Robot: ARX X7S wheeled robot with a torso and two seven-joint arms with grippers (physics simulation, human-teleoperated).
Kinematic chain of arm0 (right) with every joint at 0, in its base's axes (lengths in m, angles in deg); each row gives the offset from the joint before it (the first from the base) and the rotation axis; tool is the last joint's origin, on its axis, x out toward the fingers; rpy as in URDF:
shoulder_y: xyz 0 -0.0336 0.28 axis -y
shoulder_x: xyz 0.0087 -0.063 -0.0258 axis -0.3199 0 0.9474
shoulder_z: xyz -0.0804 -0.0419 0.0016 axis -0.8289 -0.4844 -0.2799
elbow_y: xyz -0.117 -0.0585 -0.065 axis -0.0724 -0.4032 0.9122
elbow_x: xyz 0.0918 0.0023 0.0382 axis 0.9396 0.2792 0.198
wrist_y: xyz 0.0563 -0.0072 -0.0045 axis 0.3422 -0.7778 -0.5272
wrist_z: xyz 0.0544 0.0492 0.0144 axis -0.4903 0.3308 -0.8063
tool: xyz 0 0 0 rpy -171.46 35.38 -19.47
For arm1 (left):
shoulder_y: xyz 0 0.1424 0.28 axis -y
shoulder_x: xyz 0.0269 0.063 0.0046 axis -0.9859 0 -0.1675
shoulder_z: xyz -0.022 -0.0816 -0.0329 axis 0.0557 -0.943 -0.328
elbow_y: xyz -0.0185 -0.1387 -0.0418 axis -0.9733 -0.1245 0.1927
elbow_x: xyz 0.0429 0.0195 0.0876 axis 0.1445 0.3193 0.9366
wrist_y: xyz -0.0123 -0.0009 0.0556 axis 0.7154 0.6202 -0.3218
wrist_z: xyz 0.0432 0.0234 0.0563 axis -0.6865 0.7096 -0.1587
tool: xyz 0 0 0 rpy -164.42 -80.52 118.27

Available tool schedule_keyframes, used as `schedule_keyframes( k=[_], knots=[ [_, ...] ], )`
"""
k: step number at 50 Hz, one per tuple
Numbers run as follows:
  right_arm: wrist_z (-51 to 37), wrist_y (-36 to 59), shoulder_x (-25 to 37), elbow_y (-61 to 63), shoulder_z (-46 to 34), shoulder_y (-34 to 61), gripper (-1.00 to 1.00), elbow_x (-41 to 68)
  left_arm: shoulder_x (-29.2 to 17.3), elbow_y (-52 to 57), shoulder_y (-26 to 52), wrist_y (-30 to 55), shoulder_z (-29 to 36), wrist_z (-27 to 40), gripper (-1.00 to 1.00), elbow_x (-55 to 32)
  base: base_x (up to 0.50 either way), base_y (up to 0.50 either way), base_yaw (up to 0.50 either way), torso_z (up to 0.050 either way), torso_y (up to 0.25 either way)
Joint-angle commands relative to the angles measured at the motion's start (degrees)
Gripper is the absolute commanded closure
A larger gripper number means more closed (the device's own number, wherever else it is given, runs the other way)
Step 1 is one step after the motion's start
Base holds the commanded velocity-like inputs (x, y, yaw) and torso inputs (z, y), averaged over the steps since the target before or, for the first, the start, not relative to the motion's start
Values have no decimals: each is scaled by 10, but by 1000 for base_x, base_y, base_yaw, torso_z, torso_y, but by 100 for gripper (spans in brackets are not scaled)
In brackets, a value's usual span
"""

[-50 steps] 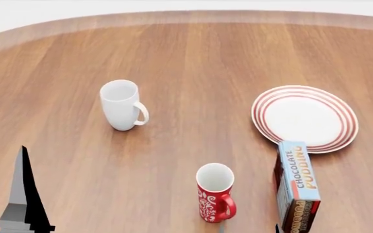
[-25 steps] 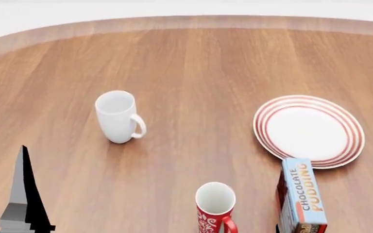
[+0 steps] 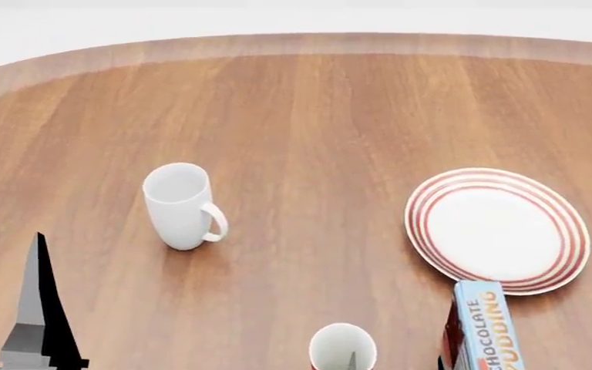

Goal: Pick up the red mug and put it on the plate

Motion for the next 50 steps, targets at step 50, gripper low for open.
schedule_keyframes(
  k=[50],
  knots=[
    [-11,-7,10,-2,-13,3,-100,11,-10,-3,12,4,10,11,-100,-4,151,0,0,0,0]
  ],
)
